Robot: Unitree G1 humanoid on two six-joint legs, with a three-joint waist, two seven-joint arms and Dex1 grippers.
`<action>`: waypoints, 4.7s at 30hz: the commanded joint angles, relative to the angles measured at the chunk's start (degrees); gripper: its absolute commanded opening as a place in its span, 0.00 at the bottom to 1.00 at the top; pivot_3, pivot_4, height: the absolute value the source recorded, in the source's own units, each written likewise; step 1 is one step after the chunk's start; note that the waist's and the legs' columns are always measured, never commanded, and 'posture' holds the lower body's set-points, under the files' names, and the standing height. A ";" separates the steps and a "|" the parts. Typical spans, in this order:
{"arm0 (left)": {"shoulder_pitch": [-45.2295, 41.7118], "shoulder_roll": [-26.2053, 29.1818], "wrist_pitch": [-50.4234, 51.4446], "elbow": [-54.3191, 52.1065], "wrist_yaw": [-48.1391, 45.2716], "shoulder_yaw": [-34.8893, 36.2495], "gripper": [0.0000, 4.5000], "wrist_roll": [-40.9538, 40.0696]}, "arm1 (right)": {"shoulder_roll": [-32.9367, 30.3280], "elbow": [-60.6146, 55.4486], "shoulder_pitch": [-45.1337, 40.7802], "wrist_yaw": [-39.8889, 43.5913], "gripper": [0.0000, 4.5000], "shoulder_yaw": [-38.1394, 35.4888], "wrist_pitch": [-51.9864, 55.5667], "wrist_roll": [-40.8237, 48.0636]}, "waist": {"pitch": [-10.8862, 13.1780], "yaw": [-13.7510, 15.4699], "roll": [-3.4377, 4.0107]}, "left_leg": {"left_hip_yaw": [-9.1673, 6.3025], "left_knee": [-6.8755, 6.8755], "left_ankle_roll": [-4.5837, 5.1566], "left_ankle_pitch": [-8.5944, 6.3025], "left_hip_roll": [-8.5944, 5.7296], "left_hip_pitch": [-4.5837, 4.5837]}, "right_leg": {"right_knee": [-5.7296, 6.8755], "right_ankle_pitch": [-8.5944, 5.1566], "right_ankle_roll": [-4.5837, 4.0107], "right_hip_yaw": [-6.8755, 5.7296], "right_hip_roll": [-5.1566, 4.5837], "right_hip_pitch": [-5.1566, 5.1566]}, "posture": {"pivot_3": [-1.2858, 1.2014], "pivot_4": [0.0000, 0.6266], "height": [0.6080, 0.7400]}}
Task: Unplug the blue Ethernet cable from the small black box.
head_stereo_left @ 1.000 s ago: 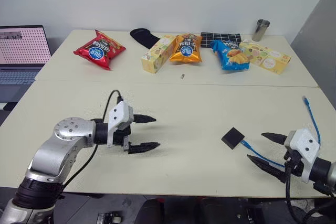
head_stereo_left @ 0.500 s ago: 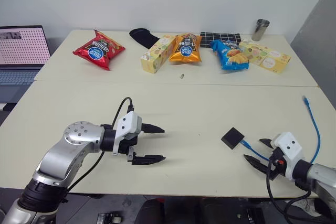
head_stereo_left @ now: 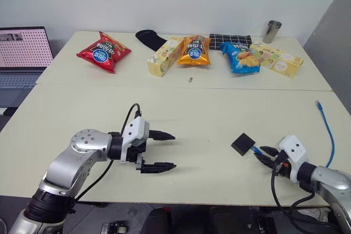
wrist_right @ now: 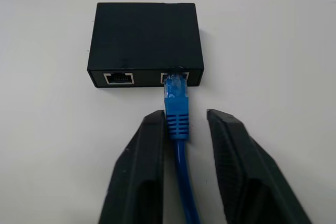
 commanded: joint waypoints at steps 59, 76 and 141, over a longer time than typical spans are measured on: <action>-9.96 -8.60 17.99 7.74 9.42 3.91 0.17 -13.28 | 1.23 5.13 -35.71 10.22 0.55 19.04 -34.60 -11.54 | 0.03 -0.22 0.01 | -0.02 0.07 -0.05 0.03 0.04 -0.02 | 0.24 0.00 0.00 -0.09 -0.06 -0.15 | 0.52 0.24 1.00; -12.60 -7.60 17.33 10.68 -3.06 3.41 0.17 -14.96 | 6.45 -5.30 -35.66 3.50 0.55 11.46 20.50 32.83 | 0.03 -0.14 0.02 | -0.10 0.05 -0.03 0.02 0.02 -0.08 | 0.15 0.00 0.00 -0.13 -0.06 -0.13 | 0.52 0.24 1.00; -11.07 -13.16 -0.18 21.33 14.90 8.41 0.17 1.84 | 19.58 29.12 -47.02 -19.07 0.54 11.66 -3.73 -3.30 | 0.05 -0.41 0.02 | 0.12 -0.04 -0.04 0.02 0.06 -0.21 | 0.38 0.00 0.00 -0.04 -0.07 -0.54 | 0.52 0.24 1.00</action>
